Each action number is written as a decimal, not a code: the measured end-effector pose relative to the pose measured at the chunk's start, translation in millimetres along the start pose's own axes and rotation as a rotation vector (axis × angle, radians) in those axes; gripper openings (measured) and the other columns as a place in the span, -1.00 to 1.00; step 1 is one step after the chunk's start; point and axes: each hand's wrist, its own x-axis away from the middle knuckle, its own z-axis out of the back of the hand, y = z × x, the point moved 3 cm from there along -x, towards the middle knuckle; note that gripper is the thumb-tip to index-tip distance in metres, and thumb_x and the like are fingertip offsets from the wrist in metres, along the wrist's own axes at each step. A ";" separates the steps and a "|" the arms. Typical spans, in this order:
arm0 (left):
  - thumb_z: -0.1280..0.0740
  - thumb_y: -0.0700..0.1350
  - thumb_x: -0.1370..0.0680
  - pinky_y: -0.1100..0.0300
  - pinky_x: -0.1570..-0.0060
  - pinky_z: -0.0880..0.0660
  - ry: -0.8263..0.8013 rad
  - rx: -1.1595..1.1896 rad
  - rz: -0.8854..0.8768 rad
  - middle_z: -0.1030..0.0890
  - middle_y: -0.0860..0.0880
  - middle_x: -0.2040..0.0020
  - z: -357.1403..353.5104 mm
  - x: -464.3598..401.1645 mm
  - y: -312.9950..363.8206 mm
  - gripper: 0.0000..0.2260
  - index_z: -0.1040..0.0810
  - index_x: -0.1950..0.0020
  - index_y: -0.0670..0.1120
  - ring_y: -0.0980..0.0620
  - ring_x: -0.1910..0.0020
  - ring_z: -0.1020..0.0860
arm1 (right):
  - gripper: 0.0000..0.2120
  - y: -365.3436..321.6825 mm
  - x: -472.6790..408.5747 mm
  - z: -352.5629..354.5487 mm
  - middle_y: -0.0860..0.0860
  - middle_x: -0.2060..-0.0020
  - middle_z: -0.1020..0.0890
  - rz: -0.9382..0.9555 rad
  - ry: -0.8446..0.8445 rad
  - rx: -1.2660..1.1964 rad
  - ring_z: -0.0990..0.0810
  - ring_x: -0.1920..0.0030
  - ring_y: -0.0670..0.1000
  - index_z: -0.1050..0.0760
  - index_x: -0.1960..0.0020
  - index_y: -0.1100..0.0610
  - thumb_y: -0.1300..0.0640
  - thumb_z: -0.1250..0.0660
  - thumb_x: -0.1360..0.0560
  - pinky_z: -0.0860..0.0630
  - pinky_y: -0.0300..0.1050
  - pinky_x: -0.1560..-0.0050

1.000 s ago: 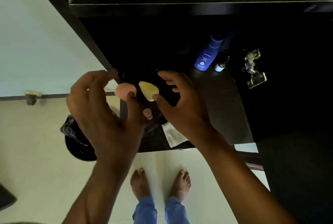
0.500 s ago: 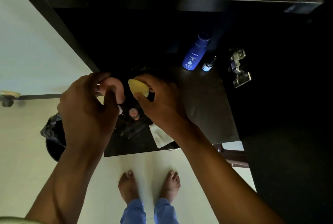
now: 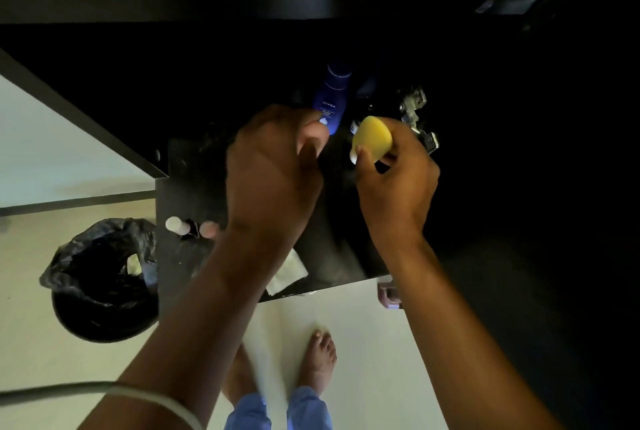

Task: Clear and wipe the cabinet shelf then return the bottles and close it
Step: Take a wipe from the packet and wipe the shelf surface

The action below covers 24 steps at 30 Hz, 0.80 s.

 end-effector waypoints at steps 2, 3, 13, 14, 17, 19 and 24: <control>-0.35 -0.16 -0.58 -0.06 0.00 -0.64 0.006 0.007 -0.048 -0.72 -0.10 -0.05 -14.7 -2.9 8.1 -0.82 -0.70 -0.13 -0.09 -0.11 0.03 -0.70 | -0.67 3.4 -6.1 3.1 -0.20 -0.06 -0.58 0.005 0.023 0.027 -0.65 -0.06 -0.08 -0.57 -0.27 -0.01 0.09 -0.50 -0.52 -0.68 0.00 -0.07; -0.36 -0.17 -0.59 -0.06 0.01 -0.64 0.012 0.002 -0.068 -0.72 -0.11 -0.04 -20.6 -3.9 10.6 -0.84 -0.70 -0.11 -0.11 -0.12 0.04 -0.70 | -0.67 5.1 -8.7 3.6 -0.18 -0.06 -0.59 0.002 0.024 0.037 -0.65 -0.05 -0.08 -0.57 -0.27 0.00 0.09 -0.50 -0.53 -0.69 0.00 -0.06; -0.41 -0.06 -0.67 0.02 -0.07 -0.60 0.060 -0.011 -0.159 -0.72 -0.13 -0.05 -41.4 -11.9 9.9 -0.84 -0.70 -0.15 -0.11 -0.13 -0.03 -0.70 | -0.67 11.0 -9.5 -0.8 0.02 -0.13 -0.67 0.050 -0.009 0.095 -0.65 -0.10 0.01 -0.55 -0.29 0.09 0.05 -0.47 -0.56 -0.68 -0.03 -0.05; -0.41 -0.05 -0.67 0.02 -0.08 -0.60 0.063 -0.009 -0.159 -0.72 -0.13 -0.06 -41.9 -11.9 9.4 -0.83 -0.69 -0.16 -0.12 -0.14 -0.04 -0.70 | -0.65 10.6 -9.2 -0.9 0.02 -0.14 -0.67 0.049 -0.010 0.099 -0.65 -0.10 0.01 -0.54 -0.30 0.09 0.04 -0.47 -0.56 -0.69 -0.02 -0.06; -0.41 -0.01 -0.66 0.01 -0.13 -0.61 0.060 0.011 -0.128 -0.72 -0.13 -0.11 -41.7 -11.0 9.0 -0.76 -0.67 -0.24 -0.12 -0.13 -0.09 -0.70 | -0.59 7.6 -9.2 0.4 0.02 -0.19 -0.65 0.041 -0.002 0.105 -0.64 -0.14 0.02 -0.51 -0.35 0.08 0.03 -0.48 -0.55 -0.68 -0.02 -0.09; -0.42 0.00 -0.64 0.04 -0.19 -0.60 0.042 0.019 -0.111 -0.71 -0.12 -0.17 -39.7 -9.6 9.7 -0.70 -0.64 -0.31 -0.12 -0.10 -0.15 -0.68 | -0.55 3.7 -8.8 2.7 0.02 -0.24 -0.63 0.045 0.012 0.112 -0.63 -0.19 0.02 -0.49 -0.39 0.08 0.04 -0.49 -0.55 -0.66 -0.06 -0.16; -0.43 -0.08 -0.59 0.03 -0.29 -0.59 0.025 0.045 -0.045 -0.66 -0.05 -0.31 -14.4 -2.2 10.6 -0.59 -0.57 -0.44 -0.09 0.00 -0.29 -0.63 | -0.51 -17.7 3.8 21.1 0.04 -0.33 -0.59 0.133 0.090 0.147 -0.54 -0.36 0.02 -0.46 -0.44 0.14 0.14 -0.46 -0.55 -0.52 -0.14 -0.35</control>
